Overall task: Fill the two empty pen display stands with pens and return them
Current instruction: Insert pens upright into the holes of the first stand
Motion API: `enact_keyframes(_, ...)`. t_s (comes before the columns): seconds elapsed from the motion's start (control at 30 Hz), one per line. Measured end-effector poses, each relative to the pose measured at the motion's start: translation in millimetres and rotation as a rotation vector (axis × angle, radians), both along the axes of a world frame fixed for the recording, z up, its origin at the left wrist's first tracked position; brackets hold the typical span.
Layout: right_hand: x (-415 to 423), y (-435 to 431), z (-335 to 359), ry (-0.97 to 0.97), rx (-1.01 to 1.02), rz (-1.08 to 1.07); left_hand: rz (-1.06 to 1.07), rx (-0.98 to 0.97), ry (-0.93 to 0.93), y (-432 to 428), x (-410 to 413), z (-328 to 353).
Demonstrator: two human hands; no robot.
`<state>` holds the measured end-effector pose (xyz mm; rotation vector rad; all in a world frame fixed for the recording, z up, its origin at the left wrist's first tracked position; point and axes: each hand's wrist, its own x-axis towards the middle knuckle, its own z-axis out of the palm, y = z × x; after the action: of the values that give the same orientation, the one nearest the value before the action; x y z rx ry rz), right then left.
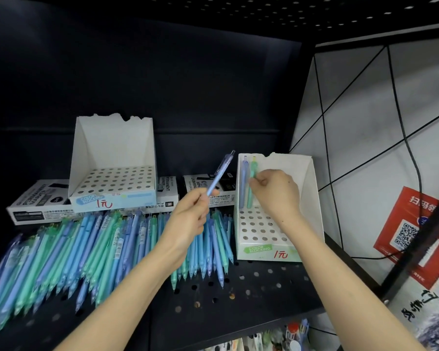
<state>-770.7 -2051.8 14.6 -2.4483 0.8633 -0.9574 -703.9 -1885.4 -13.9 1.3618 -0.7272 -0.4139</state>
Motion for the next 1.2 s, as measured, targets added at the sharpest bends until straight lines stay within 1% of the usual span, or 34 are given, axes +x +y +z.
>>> enact_keyframes(0.07, -7.8, 7.6, 6.2, -0.045, -0.033, -0.052, -0.011, 0.028, -0.024, -0.4, -0.9, -0.4)
enact_keyframes(0.1, -13.8, 14.0, 10.1, -0.113, -0.029, -0.065, -0.015, 0.042, -0.047, -0.7, -2.1, -0.2)
enact_keyframes(0.13, -19.4, 19.6, 13.5, -0.192, 0.015, -0.025, -0.019, 0.062, -0.085, -1.5, -3.6, -0.4)
enact_keyframes(0.2, -28.6, 34.3, 20.3, -0.304, 0.210, 0.186, -0.043, 0.111, -0.187, -3.5, -7.9, -0.6)
enact_keyframes(0.23, -31.7, 41.9, 21.8, -0.301, 0.279, 0.267, -0.059, 0.135, -0.240, -4.8, -10.1, -0.7)
enact_keyframes(0.3, -35.7, 50.0, 21.9, -0.291, 0.342, 0.336, -0.081, 0.171, -0.337, -6.1, -13.9, -0.3)
enact_keyframes(0.37, -41.6, 47.9, 27.3, -0.336, 0.411, 0.339, -0.072, 0.183, -0.400, -6.2, -14.5, -0.5)
enact_keyframes(0.43, -50.1, 33.7, 36.9, -0.436, 0.457, 0.290, -0.029, 0.210, -0.466, -6.5, -12.0, -2.4)
enact_keyframes(0.5, -58.6, 15.6, 47.1, -0.515, 0.433, 0.214, 0.018, 0.290, -0.584, -7.8, -9.1, -5.9)
enact_keyframes(0.57, -61.2, 1.5, 51.1, -0.491, 0.321, 0.141, 0.044, 0.382, -0.692, -10.6, -7.8, -8.8)
enact_keyframes(0.6, -59.3, -2.6, 50.6, -0.457, 0.256, 0.118, 0.042, 0.411, -0.707, -12.0, -7.8, -9.6)
enact_keyframes(0.7, -47.4, -9.1, 42.8, -0.346, 0.091, 0.085, -0.006, 0.445, -0.673, -16.6, -6.9, -10.6)
enact_keyframes(0.77, -38.2, -13.4, 34.8, -0.293, 0.032, 0.081, -0.025, 0.461, -0.680, -17.5, -9.1, -10.2)
enact_keyframes(0.9, -25.6, -16.7, 24.0, -0.226, 0.018, 0.099, -0.024, 0.453, -0.675, -17.5, -9.7, -11.1)
enact_keyframes(1.07, -16.2, -14.7, 25.6, -0.224, 0.028, 0.106, -0.016, 0.473, -0.682, -17.0, -9.5, -11.2)
enact_keyframes(1.2, -11.2, -14.8, 21.2, -0.122, -0.017, 0.092, -0.009, 0.488, -0.679, -17.6, -10.1, -10.2)
